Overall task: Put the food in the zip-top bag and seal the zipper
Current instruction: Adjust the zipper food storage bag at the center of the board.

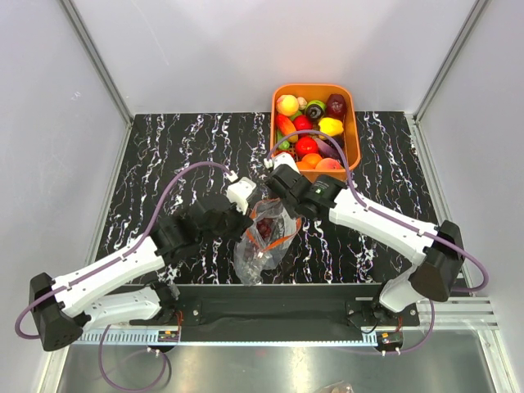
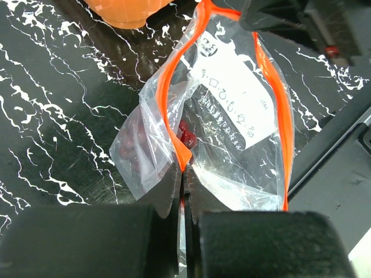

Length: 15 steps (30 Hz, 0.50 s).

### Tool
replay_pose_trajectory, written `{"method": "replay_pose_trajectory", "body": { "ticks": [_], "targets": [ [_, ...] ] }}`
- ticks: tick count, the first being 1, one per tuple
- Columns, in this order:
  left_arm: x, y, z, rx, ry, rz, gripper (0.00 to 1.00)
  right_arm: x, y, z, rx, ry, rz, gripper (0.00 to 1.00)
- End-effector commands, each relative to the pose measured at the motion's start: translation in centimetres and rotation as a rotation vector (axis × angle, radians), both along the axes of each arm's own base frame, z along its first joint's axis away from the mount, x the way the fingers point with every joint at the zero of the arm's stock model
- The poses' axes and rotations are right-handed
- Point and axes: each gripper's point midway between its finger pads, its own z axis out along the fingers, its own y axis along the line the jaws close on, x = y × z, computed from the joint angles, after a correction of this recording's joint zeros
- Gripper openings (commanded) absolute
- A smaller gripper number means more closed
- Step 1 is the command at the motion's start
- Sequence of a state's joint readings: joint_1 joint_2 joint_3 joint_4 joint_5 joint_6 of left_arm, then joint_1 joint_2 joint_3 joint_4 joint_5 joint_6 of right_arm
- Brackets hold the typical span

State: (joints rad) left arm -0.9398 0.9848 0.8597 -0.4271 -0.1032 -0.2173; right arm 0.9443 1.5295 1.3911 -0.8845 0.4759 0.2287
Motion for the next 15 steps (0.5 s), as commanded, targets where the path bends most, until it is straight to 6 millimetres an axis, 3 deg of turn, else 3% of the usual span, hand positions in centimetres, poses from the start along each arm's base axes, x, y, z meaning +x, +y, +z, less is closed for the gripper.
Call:
{"method": "replay_pose_trajectory", "body": {
  "ticks": [1, 6, 15],
  "targets": [
    [1.0, -0.3, 2.1, -0.033, -0.051, 0.019, 0.00, 0.1, 0.3, 2.5, 0.063, -0.034, -0.001, 0.06],
    [1.0, -0.2, 2.8, -0.030, -0.059, 0.015, 0.00, 0.2, 0.1, 1.4, 0.039, -0.009, 0.002, 0.04],
    [0.8, 0.1, 3.1, -0.035, -0.063, 0.024, 0.00, -0.2, -0.2, -1.0, -0.011, 0.057, -0.016, 0.27]
  ]
}}
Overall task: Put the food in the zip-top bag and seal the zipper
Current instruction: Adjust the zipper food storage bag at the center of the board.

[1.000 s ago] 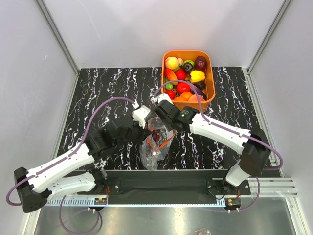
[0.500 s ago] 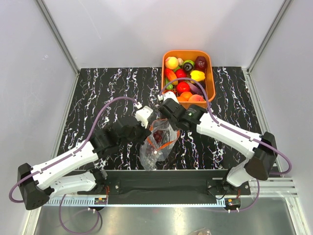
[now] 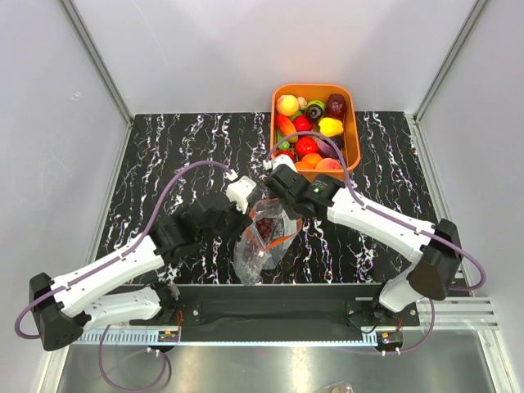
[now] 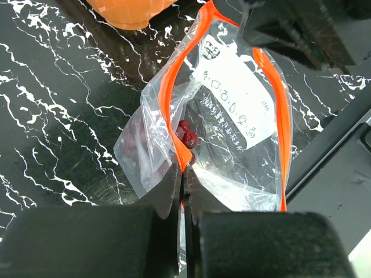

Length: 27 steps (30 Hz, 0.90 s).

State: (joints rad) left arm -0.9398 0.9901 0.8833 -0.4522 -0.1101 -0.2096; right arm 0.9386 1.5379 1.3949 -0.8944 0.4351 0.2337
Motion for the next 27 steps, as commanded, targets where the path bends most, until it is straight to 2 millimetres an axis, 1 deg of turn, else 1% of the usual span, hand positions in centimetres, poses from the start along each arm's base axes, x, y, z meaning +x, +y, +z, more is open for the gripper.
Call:
{"method": "replay_pose_trajectory", "body": {
  "ticks": [1, 2, 3, 6, 9, 10, 11, 12, 13, 14, 15, 16, 17, 18, 19, 20, 21, 22, 23, 24, 25, 26, 27],
  "targets": [
    [0.7, 0.0, 2.6, -0.047, -0.058, 0.022, 0.00, 0.2, -0.7, -0.7, -0.032, 0.018, -0.033, 0.27],
    [0.7, 0.0, 2.7, -0.049, -0.057, 0.023, 0.00, 0.3, -0.9, -0.8, -0.040, 0.010, -0.042, 0.27],
    [0.7, 0.1, 2.8, -0.052, -0.059, 0.023, 0.00, 0.3, -1.1, -1.0, -0.043, 0.014, -0.043, 0.16],
    [0.7, 0.1, 2.8, -0.049, -0.061, 0.025, 0.00, 0.2, -0.9, -0.9, -0.023, 0.017, -0.037, 0.06],
    [0.8, 0.1, 2.8, -0.042, -0.061, 0.024, 0.00, 0.0, -0.3, 0.4, 0.029, 0.014, -0.011, 0.01],
    [0.8, 0.1, 2.8, -0.040, -0.063, 0.022, 0.00, -0.2, 0.1, 1.2, 0.064, 0.009, 0.004, 0.01],
    [0.8, 0.1, 2.9, -0.038, -0.063, 0.022, 0.00, -0.5, 1.2, 1.9, 0.124, 0.023, 0.041, 0.01],
    [0.8, 0.1, 3.1, -0.037, -0.065, 0.019, 0.00, -0.7, 1.8, 2.7, 0.162, 0.022, 0.067, 0.00],
    [1.0, -0.1, 3.9, -0.043, -0.081, 0.014, 0.00, -0.8, 2.3, 3.9, 0.219, 0.013, 0.086, 0.00],
    [1.0, 0.0, 4.0, -0.034, -0.080, 0.013, 0.00, -1.3, 4.0, 5.2, 0.320, 0.036, 0.151, 0.00],
    [1.3, 0.0, 5.2, -0.037, -0.106, 0.016, 0.00, -1.4, 4.7, 6.2, 0.377, 0.040, 0.179, 0.00],
    [1.4, 0.1, 5.7, -0.030, -0.115, 0.019, 0.00, -1.4, 5.2, 7.4, 0.434, 0.038, 0.200, 0.00],
    [1.5, 0.4, 5.8, -0.011, -0.115, 0.020, 0.00, -1.9, 6.6, 9.8, 0.528, 0.032, 0.261, 0.00],
    [1.8, 0.5, 7.2, -0.017, -0.145, 0.022, 0.00, -2.1, 7.2, 11.1, 0.581, 0.028, 0.278, 0.00],
    [1.9, 0.8, 7.5, -0.006, -0.148, 0.027, 0.00, -2.3, 8.0, 13.8, 0.692, 0.010, 0.312, 0.00],
    [2.0, 0.9, 8.0, -0.006, -0.158, 0.030, 0.00, -2.2, 8.2, 15.1, 0.740, -0.011, 0.342, 0.00],
    [2.5, 1.3, 9.2, -0.019, -0.178, 0.046, 0.00, -2.2, 8.5, 16.4, 0.815, -0.005, 0.330, 0.00],
    [2.6, 1.6, 9.5, -0.009, -0.183, 0.046, 0.00, -2.6, 8.4, 18.1, 0.894, -0.004, 0.356, 0.00],
    [2.8, 1.9, 9.8, -0.009, -0.185, 0.053, 0.00, -1.0, 7.9, 19.1, 0.967, -0.048, 0.334, 0.00],
    [3.2, 2.2, 10.7, -0.029, -0.190, 0.055, 0.00, -0.3, 7.5, 19.8, 1.049, -0.024, 0.279, 0.00],
    [3.3, 2.4, 11.0, -0.040, -0.189, 0.055, 0.00, -0.2, 7.2, 20.3, 1.109, -0.010, 0.275, 0.00],
    [3.4, 2.6, 11.2, -0.052, -0.188, 0.056, 0.00, 1.7, 6.3, 20.1, 1.186, -0.013, 0.208, 0.00],
    [3.3, 2.7, 10.7, -0.059, -0.170, 0.048, 0.00, 2.2, 6.0, 20.2, 1.225, -0.014, 0.192, 0.00]
  ]
}}
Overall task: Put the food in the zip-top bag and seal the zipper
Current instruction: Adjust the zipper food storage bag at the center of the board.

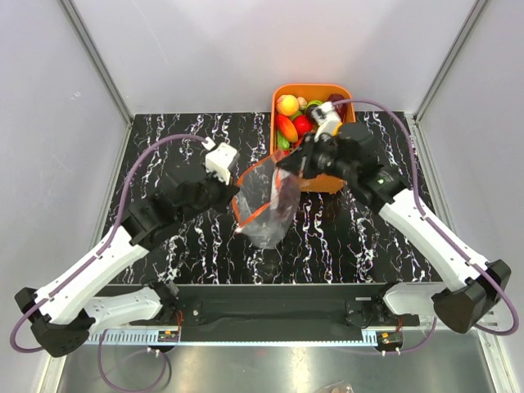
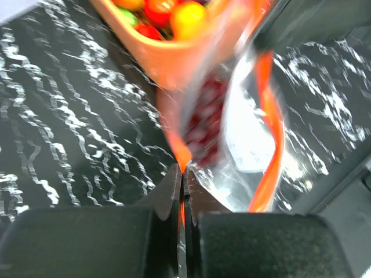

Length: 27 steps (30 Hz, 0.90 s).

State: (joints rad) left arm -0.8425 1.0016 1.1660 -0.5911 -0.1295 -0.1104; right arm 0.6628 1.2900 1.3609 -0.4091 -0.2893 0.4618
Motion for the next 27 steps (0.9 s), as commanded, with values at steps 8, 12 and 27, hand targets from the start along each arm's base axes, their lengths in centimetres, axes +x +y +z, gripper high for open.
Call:
{"method": "replay_pose_trajectory", "body": {
  "ticks": [8, 12, 27],
  "targets": [
    [-1.2, -1.1, -2.6, -0.054, 0.076, -0.110, 0.00, 4.3, 0.7, 3.4, 0.511, 0.096, 0.013, 0.00],
    [-1.2, -1.2, -1.9, -0.071, 0.068, -0.116, 0.00, 4.7, 1.1, 3.4, 0.541, 0.082, 0.021, 0.00],
    [6.1, 5.5, 0.3, 0.050, 0.120, 0.227, 0.00, 8.5, 3.2, -1.1, 0.353, 0.096, 0.028, 0.24]
  ]
}}
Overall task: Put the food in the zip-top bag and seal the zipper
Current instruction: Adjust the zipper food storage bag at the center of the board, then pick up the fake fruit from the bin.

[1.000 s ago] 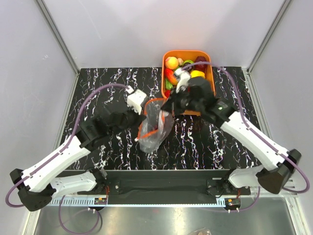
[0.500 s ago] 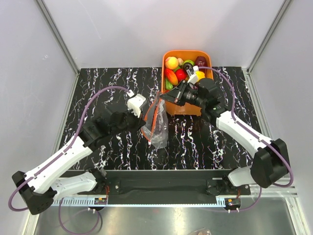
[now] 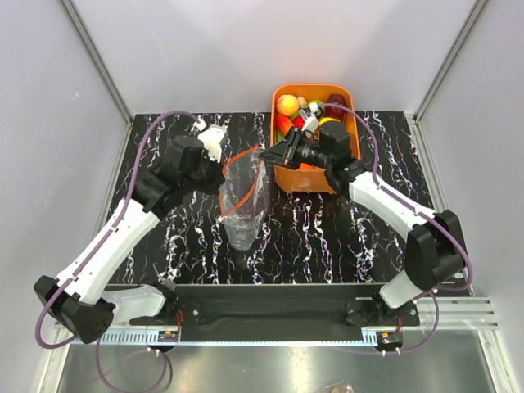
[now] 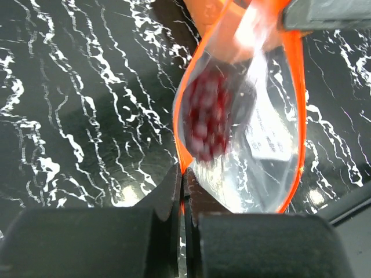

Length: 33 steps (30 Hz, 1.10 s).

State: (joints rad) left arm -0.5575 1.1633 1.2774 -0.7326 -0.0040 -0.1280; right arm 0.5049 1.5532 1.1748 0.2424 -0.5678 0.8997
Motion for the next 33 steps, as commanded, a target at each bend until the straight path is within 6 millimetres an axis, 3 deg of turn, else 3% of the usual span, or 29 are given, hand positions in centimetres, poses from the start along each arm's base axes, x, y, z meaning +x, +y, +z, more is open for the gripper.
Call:
{"method": "replay_pose_trajectory", "body": {
  "ticks": [1, 5, 10, 16, 17, 22, 23, 28, 29, 30, 33],
  "targets": [
    [1.0, 0.9, 3.5, -0.002, -0.087, 0.051, 0.00, 1.2, -0.4, 2.5, -0.084, -0.123, -0.028, 0.27],
    [1.4, -0.1, 3.7, -0.037, -0.095, 0.028, 0.00, 2.6, -1.9, 1.0, -0.258, -0.186, -0.088, 0.37],
    [1.7, -1.0, 3.5, -0.071, -0.108, 0.005, 0.00, 2.9, -3.1, 0.3, -0.353, -0.213, -0.107, 0.62],
    [1.4, -0.7, 2.9, -0.074, -0.122, 0.002, 0.00, 5.1, -5.9, -0.9, -0.567, -0.267, -0.167, 0.64],
    [1.4, -0.8, 2.9, -0.081, -0.132, 0.002, 0.00, 6.1, -6.5, -2.1, -0.610, -0.247, -0.171, 0.64],
    [0.7, -1.1, 2.1, -0.122, -0.151, -0.030, 0.00, 9.5, -8.6, -3.2, -0.729, -0.245, -0.199, 0.63],
    [0.7, -1.3, 2.1, -0.131, -0.157, -0.033, 0.00, 10.4, -9.1, -4.4, -0.752, -0.226, -0.201, 0.63],
    [0.7, -1.9, 1.0, -0.145, -0.132, -0.046, 0.00, 14.9, -10.9, -5.4, -0.797, -0.226, -0.264, 0.64],
    [0.6, -2.1, 0.8, -0.149, -0.124, -0.056, 0.00, 15.8, -11.0, -6.9, -0.809, -0.201, -0.261, 0.64],
    [0.6, -2.1, 0.8, -0.149, -0.122, -0.057, 0.00, 16.8, -11.4, -6.1, -0.805, -0.219, -0.280, 0.64],
    [0.6, -2.0, 0.7, -0.147, -0.125, -0.054, 0.00, 19.2, -11.5, -7.6, -0.826, -0.219, -0.294, 0.74]
  ]
}}
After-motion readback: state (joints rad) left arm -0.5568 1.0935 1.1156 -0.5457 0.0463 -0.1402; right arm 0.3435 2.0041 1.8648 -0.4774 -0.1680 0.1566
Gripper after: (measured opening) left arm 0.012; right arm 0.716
